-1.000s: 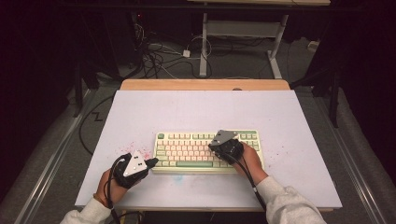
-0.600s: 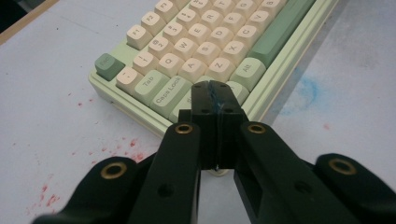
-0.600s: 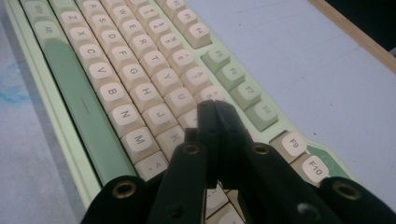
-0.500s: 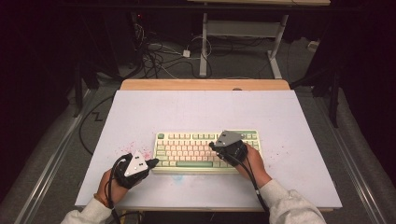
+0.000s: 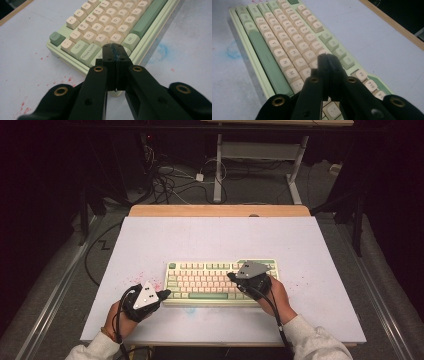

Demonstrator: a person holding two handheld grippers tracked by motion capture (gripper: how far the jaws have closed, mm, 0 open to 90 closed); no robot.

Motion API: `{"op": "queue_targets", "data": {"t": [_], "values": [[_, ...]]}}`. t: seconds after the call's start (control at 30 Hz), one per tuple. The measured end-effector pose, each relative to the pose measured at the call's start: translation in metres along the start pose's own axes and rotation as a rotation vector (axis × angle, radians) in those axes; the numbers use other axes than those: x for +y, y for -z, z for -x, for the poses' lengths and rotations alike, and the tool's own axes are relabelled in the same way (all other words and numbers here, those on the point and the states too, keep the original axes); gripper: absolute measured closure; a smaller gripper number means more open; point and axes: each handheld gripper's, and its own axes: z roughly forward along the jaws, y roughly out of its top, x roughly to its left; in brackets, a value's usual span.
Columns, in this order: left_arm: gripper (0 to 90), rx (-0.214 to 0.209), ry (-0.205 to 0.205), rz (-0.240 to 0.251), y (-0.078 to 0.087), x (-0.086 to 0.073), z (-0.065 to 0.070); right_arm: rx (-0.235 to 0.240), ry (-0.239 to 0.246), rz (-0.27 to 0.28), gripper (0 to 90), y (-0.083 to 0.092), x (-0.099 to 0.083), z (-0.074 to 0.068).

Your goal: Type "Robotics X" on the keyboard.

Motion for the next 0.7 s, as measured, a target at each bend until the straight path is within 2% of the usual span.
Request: {"op": "queue_targets", "data": {"t": [0.43,0.7], "values": [[87.5,-0.004,-0.003,0.008,-0.002,0.009,0.001,-0.001,-0.003,0.026,90.0,0.019,-0.004,-0.002],[87.5,-0.017,-0.002,0.019,-0.010,0.026,0.000,-0.003,0.001,0.032,90.0,0.028,-0.008,-0.004]]}}
